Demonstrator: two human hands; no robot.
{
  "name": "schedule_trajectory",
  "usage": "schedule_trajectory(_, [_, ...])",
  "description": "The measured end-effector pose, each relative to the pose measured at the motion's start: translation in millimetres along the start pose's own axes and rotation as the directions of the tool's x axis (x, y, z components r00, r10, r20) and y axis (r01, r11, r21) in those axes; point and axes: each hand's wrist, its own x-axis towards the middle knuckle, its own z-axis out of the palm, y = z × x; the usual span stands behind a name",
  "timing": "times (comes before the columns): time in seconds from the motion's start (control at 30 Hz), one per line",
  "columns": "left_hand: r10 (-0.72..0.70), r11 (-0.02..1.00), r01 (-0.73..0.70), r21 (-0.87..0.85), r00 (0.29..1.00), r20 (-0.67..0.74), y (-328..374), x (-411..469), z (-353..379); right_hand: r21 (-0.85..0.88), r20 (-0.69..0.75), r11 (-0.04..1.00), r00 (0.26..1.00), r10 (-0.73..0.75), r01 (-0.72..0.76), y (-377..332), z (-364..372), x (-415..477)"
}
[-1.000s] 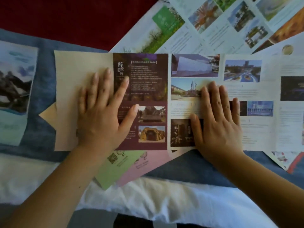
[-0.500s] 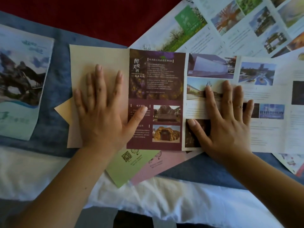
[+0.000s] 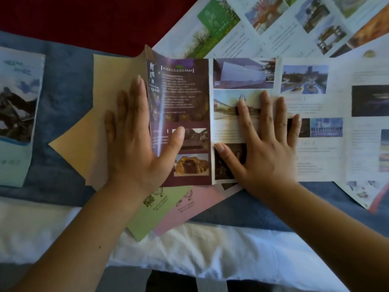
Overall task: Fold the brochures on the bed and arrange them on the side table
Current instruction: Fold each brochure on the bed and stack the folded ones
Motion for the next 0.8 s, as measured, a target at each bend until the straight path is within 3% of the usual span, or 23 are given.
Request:
schedule_trajectory(0.17, [0.039, 0.997, -0.037, -0.073, 0.999, 0.028, 35, -2, 14, 0.011, 0.023, 1.000, 1.000, 0.001, -0.001, 1, -4, -1])
schedule_trajectory(0.43, [0.102, 0.992, -0.103, 0.076, 0.994, 0.027, 70, 2, 48, 0.138, -0.022, 0.985, 0.994, -0.105, 0.107, 27, -9, -1])
schedule_trajectory(0.6, [0.103, 0.984, -0.103, 0.142, 0.995, 0.005, 72, 6, 56, 0.072, -0.022, 0.997, 0.999, -0.024, 0.025, 86, -21, 4])
schedule_trajectory(0.8, [0.118, 0.959, -0.119, 0.257, 0.993, 0.023, 87, 5, 65, -0.017, -0.015, 0.998, 0.998, -0.063, 0.062, 113, -14, 8])
